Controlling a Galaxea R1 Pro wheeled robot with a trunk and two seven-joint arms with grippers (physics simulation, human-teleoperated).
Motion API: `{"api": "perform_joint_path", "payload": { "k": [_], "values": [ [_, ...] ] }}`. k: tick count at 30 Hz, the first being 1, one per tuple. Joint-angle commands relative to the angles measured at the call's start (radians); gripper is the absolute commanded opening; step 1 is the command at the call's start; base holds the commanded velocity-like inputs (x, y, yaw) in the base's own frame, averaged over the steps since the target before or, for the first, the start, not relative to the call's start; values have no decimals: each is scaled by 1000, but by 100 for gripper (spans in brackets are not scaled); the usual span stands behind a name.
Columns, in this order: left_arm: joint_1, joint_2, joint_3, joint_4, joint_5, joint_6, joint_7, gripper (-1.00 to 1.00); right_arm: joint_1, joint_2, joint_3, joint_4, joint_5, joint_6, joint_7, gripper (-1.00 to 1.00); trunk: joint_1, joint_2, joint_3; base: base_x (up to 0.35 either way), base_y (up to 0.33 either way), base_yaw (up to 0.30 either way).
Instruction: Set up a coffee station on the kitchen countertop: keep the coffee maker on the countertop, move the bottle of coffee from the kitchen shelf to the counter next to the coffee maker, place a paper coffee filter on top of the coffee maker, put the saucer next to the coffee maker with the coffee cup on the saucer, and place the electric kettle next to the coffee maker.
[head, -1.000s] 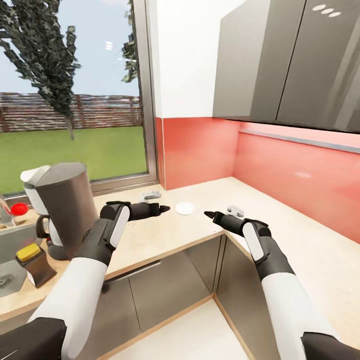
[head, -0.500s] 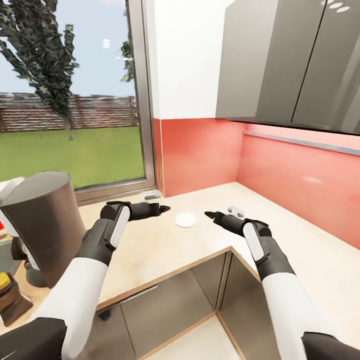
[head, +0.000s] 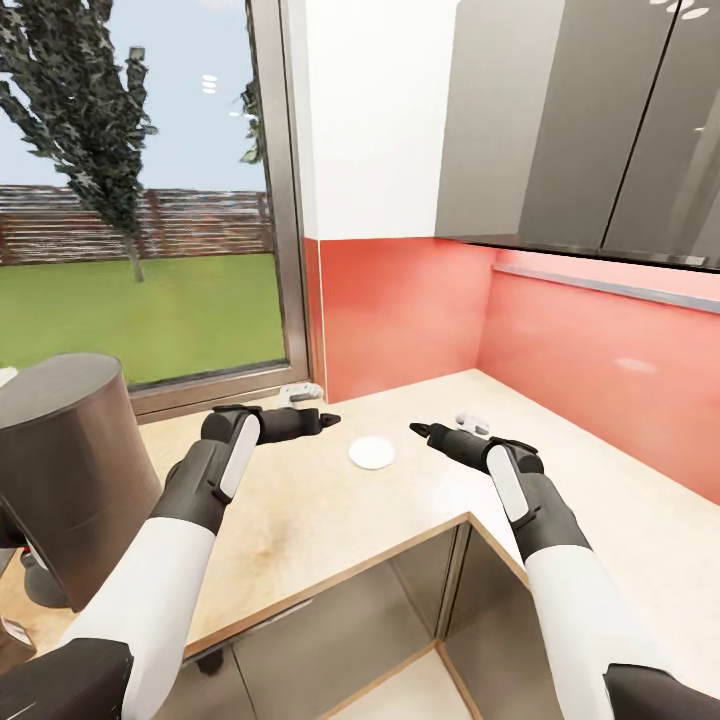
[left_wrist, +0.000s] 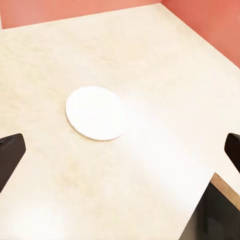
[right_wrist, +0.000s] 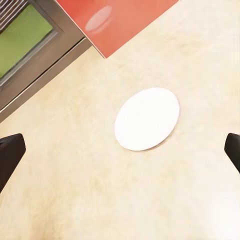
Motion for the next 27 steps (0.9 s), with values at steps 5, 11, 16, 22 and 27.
{"api": "perform_joint_path", "payload": {
  "k": [5,11,16,22,27],
  "values": [
    [-1,0,0,-1,3,5,0,100,-1,2,-5,-1,2,6,5,100,1,-2,-2,96,0,0],
    [-1,0,0,0,3,5,0,100,-1,2,-5,-2,2,6,5,100,1,-2,-2,72,0,0],
    [-1,0,0,-1,3,5,0,100,-1,2,-5,-2,2,6,5,100,1,-2,-2,11,0,0],
    [-1,0,0,0,3,5,0,100,-1,2,-5,-2,2,6,5,100,1,-2,-2,162,0,0],
    [-1,-1,1,0,3,5,0,100,-1,2,-5,-2,2,6,5,100,1,-2,-2,280,0,0]
  ]
}}
